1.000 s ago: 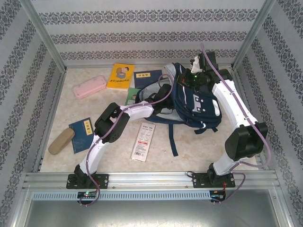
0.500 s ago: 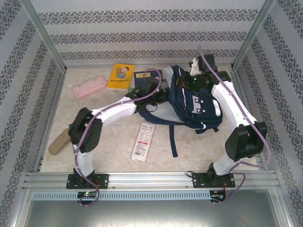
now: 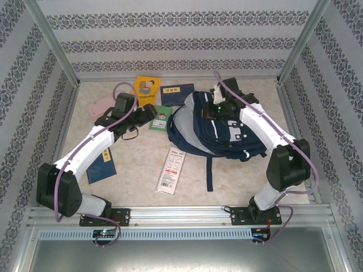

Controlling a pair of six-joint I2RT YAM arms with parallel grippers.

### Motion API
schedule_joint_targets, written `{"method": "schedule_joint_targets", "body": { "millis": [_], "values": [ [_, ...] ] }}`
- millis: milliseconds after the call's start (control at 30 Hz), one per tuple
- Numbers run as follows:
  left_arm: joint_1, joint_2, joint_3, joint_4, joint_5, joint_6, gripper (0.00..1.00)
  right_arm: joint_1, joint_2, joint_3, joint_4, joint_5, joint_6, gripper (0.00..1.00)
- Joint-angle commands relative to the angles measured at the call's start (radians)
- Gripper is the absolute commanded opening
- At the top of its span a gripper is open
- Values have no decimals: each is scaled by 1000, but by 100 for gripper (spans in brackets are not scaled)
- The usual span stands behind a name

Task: Pack the student bag
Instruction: Move the book to the middle-left of the table.

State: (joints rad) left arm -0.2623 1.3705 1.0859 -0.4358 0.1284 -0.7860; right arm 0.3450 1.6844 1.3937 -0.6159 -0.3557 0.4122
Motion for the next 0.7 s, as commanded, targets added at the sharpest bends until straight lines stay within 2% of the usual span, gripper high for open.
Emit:
{"method": "schedule_joint_targets", "body": {
  "millis": [0, 133, 300, 500, 667],
  "values": [
    [83, -23, -37, -187, -92, 67, 86, 29, 30, -22, 42, 45, -25, 0],
    [229, -18, -101, -248, -141, 75, 86, 48, 35, -33, 71, 37, -8, 0],
    [389, 22, -177, -240, -111, 44, 86, 51, 16, -27, 82, 22, 2, 0],
    [435, 155, -216, -182, -84, 26, 85, 49, 3, -19, 84, 5, 19, 0],
    [434, 249, -244, -77, 5, 10, 80, 50, 6, -23, 79, 11, 17, 0]
  ]
}}
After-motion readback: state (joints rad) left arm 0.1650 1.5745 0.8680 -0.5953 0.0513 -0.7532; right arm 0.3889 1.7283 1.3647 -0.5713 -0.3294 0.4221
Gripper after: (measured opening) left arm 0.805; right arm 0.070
